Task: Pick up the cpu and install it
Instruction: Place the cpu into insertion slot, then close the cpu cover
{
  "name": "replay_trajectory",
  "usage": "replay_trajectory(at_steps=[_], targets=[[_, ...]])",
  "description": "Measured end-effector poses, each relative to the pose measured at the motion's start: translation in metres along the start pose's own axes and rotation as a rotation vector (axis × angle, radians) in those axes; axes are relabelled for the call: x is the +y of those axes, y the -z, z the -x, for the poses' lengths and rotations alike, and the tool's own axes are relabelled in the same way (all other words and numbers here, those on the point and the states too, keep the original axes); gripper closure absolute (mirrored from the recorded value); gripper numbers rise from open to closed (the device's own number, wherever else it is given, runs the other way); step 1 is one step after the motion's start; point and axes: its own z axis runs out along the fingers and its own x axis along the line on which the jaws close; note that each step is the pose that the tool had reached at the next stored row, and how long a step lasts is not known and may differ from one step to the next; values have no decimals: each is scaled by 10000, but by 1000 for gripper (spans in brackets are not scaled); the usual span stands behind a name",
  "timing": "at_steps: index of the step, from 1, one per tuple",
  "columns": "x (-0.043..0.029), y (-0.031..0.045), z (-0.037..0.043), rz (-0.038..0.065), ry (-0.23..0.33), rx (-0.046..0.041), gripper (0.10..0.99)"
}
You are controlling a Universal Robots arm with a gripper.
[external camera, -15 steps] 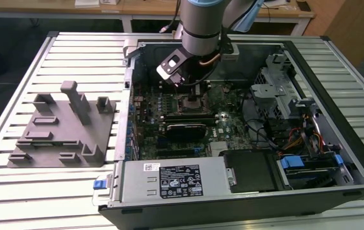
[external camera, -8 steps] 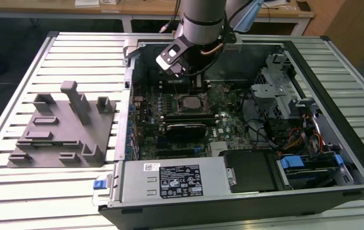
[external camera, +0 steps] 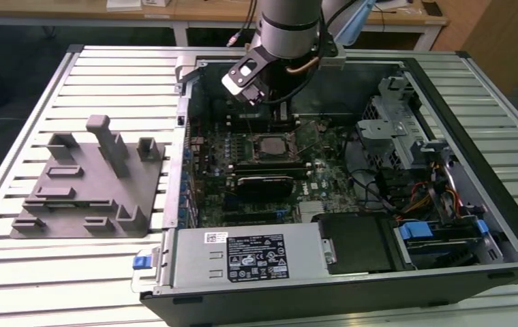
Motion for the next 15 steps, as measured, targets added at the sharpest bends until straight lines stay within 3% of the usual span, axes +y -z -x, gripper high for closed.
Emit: replay_trajectory(at_steps=[15], targets=[[0,30,-1,0,0,-1,980]])
